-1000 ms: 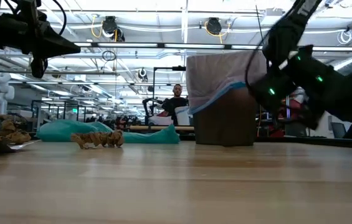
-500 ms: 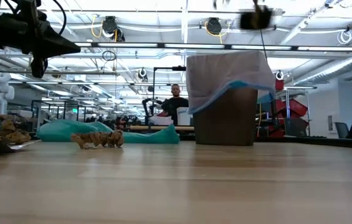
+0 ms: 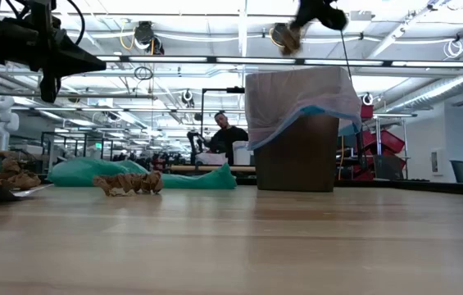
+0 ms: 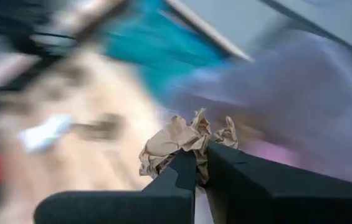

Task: Place trash/remove bag and relplace
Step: Put the brown paper into the black trash bin

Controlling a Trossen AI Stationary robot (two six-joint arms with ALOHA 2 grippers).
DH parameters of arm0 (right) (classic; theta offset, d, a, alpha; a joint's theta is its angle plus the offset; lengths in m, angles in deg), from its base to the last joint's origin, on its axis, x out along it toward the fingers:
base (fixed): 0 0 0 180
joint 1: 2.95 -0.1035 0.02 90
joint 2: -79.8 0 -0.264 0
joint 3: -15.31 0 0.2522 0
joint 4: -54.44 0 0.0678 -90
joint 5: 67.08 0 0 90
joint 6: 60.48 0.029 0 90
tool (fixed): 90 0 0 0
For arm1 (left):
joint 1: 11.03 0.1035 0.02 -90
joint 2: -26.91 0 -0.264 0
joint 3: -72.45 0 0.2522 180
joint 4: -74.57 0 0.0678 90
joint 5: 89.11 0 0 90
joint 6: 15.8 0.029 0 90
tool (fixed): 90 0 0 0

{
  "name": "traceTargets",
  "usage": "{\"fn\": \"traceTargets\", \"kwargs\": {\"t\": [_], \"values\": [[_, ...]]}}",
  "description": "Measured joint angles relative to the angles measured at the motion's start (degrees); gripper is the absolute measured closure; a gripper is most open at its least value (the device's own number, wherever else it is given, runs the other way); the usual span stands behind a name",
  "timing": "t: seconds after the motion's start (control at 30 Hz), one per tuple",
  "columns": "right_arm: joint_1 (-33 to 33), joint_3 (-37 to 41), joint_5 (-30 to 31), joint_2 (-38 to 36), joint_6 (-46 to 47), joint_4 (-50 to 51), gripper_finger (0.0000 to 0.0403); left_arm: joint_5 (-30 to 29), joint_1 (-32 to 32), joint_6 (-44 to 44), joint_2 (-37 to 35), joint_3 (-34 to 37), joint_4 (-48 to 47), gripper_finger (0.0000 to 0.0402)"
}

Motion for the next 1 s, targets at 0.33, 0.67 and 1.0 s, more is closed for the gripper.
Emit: {"fn": "traceTargets", "kwargs": {"t": [0.33, 0.67, 1.0], "values": [[9.74, 0.00, -4.97, 6.11, -5.55, 7.42, 0.0328, -1.81, 0.00, 0.65, 0.01, 0.00, 1.01, 0.0402], [9.73, -1.46, -8.56, 6.46, -6.74, 1.32, 0.0153, 11.02, -0.02, -1.57, 10.02, -4.05, 7.20, 0.0402], [8.49, -16.86, -9.73, 6.28, -9.18, 1.55, 0.0117, 20.52, -0.02, 12.40, 39.44, -21.47, -9.75, 0.0402]]}}
